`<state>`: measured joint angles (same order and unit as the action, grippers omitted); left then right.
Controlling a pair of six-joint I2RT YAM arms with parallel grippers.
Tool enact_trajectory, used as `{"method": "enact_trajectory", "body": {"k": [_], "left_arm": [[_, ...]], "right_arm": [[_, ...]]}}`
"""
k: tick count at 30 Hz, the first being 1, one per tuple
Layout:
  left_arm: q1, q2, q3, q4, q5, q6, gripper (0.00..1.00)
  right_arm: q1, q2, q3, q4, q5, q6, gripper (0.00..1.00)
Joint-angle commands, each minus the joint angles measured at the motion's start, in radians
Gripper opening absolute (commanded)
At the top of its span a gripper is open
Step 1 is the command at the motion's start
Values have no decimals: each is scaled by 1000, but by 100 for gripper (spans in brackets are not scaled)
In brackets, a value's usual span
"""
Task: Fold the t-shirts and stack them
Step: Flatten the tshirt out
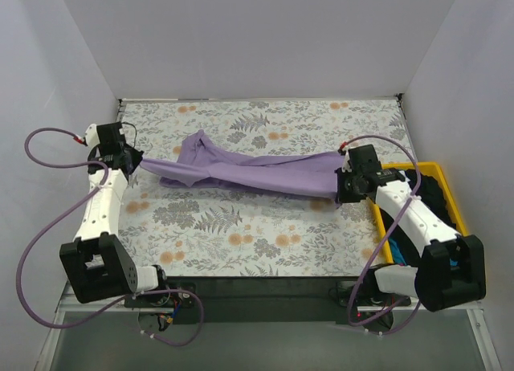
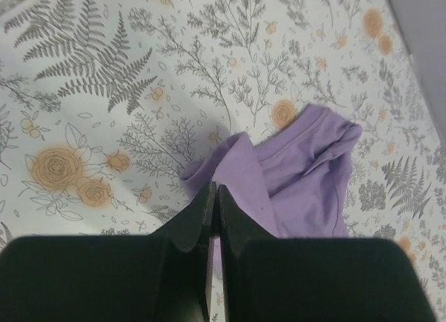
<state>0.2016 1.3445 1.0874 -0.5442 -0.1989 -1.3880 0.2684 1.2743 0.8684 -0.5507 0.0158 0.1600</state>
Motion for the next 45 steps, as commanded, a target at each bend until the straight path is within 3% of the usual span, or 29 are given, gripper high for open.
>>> {"method": "enact_trajectory", "body": {"k": [1, 5, 6, 9, 11, 18, 24, 31, 37, 40, 45], "left_arm": [[10, -67, -33, 12, -131, -11, 0], [9, -113, -75, 12, -140, -6, 0], [10, -120, -87, 13, -137, -9, 0], [9, -139, -151, 38, -102, -20, 0], [7, -143, -187, 53, -65, -25, 0], [1, -153, -267, 121, -10, -20, 0], [-1, -146, -300, 159, 22, -9, 0], [-2, -120, -322, 188, 26, -11, 0], [-2, -71, -340, 230, 88, -8, 0], [-2, -71, -346, 243, 122, -6, 0], [-1, -62, -343, 253, 167, -8, 0]], "right_arm": [[-6, -90, -45, -208, -178, 67, 15], [-6, -125, -86, -317, -336, 62, 38], [-6, -141, -95, -318, -343, 64, 49], [-11, -164, -60, -290, -207, 78, 55], [-17, -147, -42, -232, -165, 78, 55], [-24, 17, -20, 81, -48, 138, 42], [-41, 213, 24, 268, 32, 158, 39], [-70, 508, 202, 345, 61, 108, 40], [-92, 715, 504, 344, 122, 52, 49], [-84, 682, 576, 258, 107, 30, 60], [-38, 489, 396, 105, 186, 105, 74]]}}
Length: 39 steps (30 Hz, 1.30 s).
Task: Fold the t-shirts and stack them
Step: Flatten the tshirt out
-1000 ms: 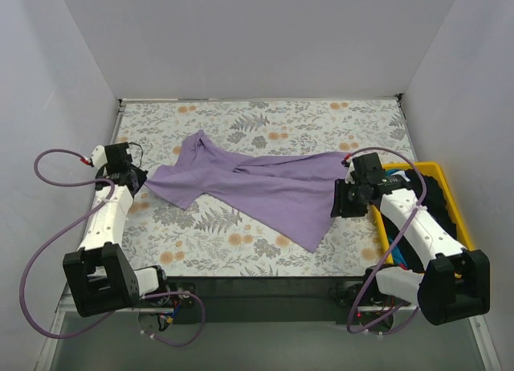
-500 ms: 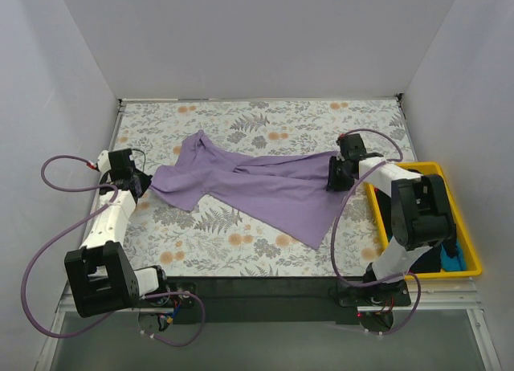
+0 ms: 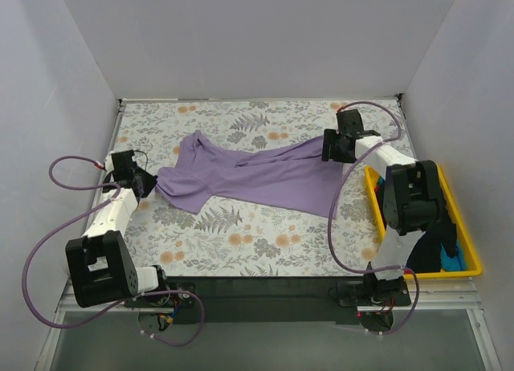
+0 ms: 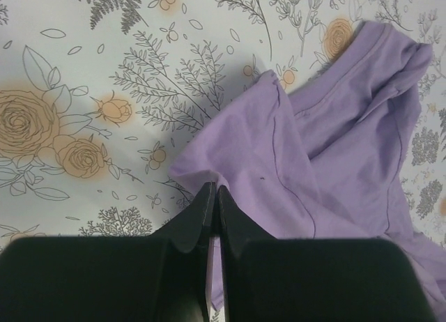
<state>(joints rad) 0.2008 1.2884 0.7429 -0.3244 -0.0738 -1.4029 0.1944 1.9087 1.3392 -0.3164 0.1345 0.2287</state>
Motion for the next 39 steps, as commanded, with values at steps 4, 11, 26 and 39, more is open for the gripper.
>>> {"method": "enact_trajectory", "body": {"k": [4, 11, 26, 39], "left_arm": [[-1, -8, 3, 35, 55, 7, 0], [0, -15, 4, 35, 60, 10, 0], [-4, -32, 3, 33, 72, 13, 0], [-3, -34, 1, 35, 114, 12, 0]], "right_arm": [[59, -406, -346, -148, 70, 158, 75], [97, -643, -586, -190, 67, 302, 71], [261, -499, -558, -208, 189, 475, 61], [263, -444, -529, -211, 223, 491, 60]]}}
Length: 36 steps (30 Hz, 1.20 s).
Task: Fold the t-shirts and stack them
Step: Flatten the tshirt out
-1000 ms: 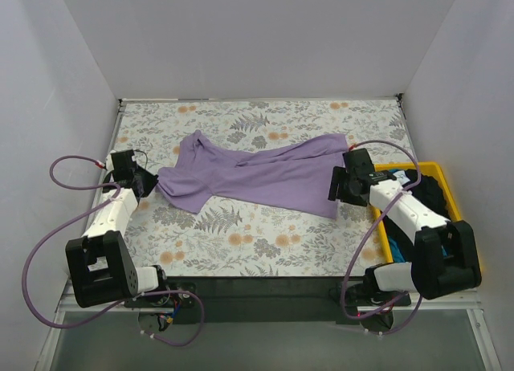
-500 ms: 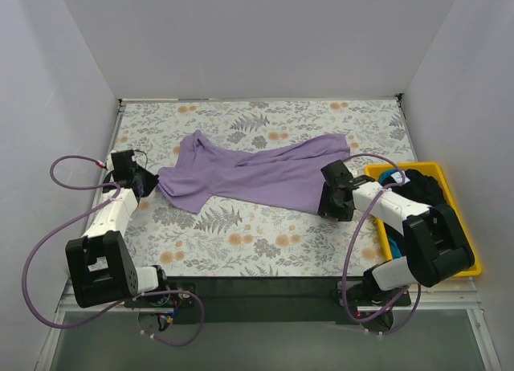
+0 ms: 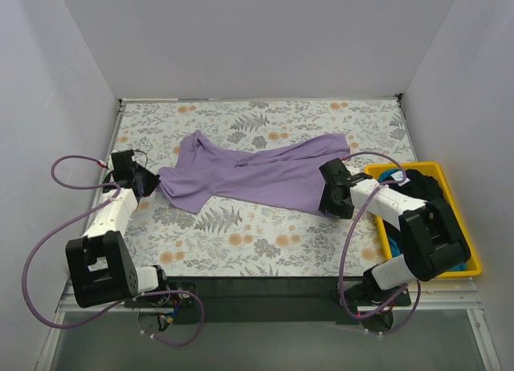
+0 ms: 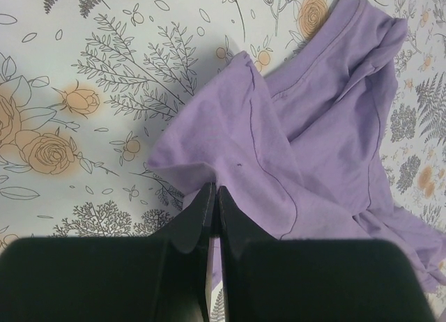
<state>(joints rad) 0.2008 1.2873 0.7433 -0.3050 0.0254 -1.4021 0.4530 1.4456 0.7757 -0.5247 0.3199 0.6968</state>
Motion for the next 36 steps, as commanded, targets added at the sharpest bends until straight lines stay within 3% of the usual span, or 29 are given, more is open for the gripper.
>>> {"method": "enact_trajectory", "body": {"k": [1, 11, 17, 18, 24, 28, 36], "left_arm": [[-3, -32, 1, 17, 15, 11, 0], [-4, -32, 2, 17, 13, 11, 0], [-4, -34, 1, 17, 7, 12, 0], [-4, -37, -1, 15, -1, 12, 0], [-4, -37, 31, -9, -42, -3, 0], [-1, -31, 171, -74, -59, -27, 0], [2, 33, 731, -310, -209, -29, 0]], "right_arm": [[4, 31, 33, -1, 39, 23, 60], [30, 98, -18, -9, -7, -13, 45], [36, 87, -52, -5, -30, -20, 13], [36, 84, -47, -3, -21, -26, 3], [18, 36, 77, -46, 120, -157, 1], [-23, -30, 244, -60, 218, -279, 1], [-108, -68, 683, -67, 258, -572, 1]]}}
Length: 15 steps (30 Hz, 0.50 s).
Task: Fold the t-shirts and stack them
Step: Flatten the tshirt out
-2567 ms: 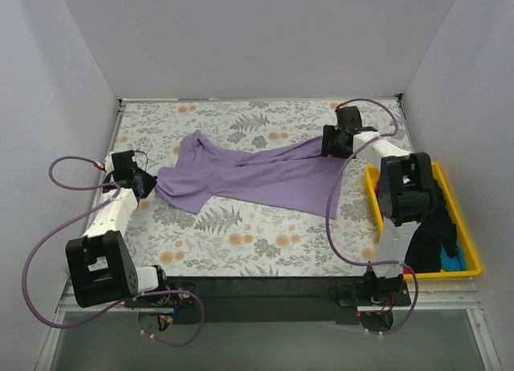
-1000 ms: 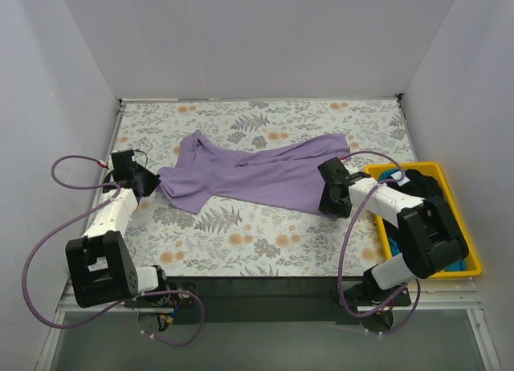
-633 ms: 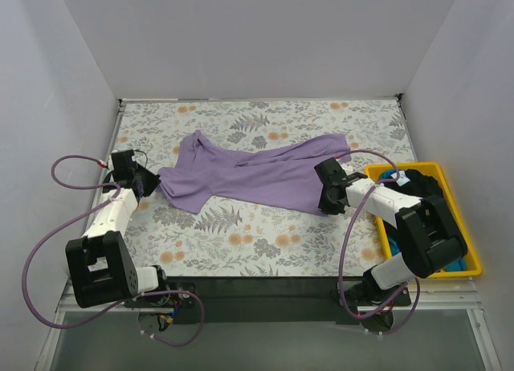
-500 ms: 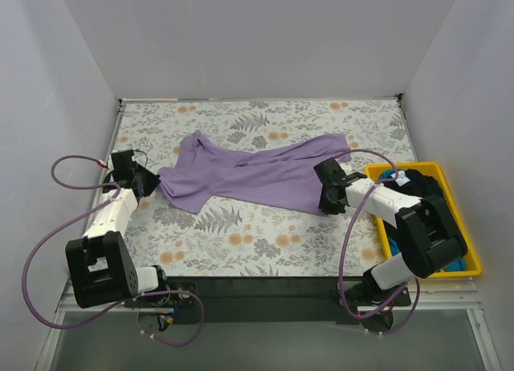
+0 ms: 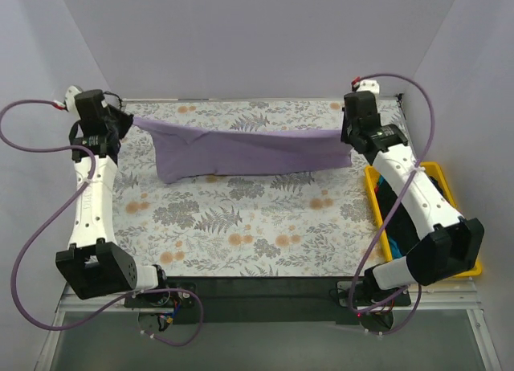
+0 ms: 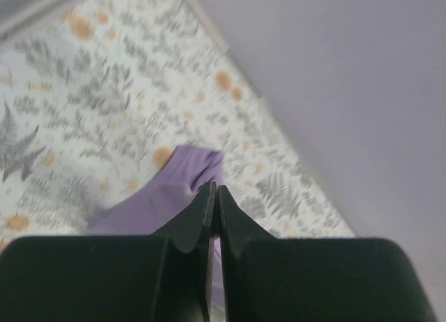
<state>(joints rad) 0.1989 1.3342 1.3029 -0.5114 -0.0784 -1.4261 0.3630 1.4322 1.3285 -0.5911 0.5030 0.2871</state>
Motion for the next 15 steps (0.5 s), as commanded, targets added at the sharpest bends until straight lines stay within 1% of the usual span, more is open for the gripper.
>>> {"method": "enact_trajectory", "body": {"k": [1, 3, 5, 6, 9, 10, 12, 13, 15], "left_arm": [[4, -16, 211, -127, -147, 1, 0], [5, -55, 303, -182, -188, 16, 0], [4, -93, 352, -203, -236, 44, 0], [4, -136, 375, -208, -247, 53, 0], [4, -185, 481, -219, -285, 116, 0], [4, -207, 545, -222, -291, 133, 0], [4, -228, 600, -222, -314, 170, 0], [4, -256, 633, -195, -320, 177, 0], [4, -262, 683, -176, -319, 203, 0]], "right_arm": [[-19, -73, 158, -3, 75, -221, 1], [-19, -104, 214, -3, 75, -259, 1], [-21, -179, 235, 2, 65, -319, 1], [-19, -208, 245, 5, 57, -339, 1], [-21, -353, 264, 16, 34, -396, 1], [-19, -380, 268, 19, 20, -405, 1], [-19, -459, 279, 17, -42, -424, 1], [-19, -484, 287, 17, -64, -425, 1], [-21, -533, 299, 14, -119, -440, 1]]}}
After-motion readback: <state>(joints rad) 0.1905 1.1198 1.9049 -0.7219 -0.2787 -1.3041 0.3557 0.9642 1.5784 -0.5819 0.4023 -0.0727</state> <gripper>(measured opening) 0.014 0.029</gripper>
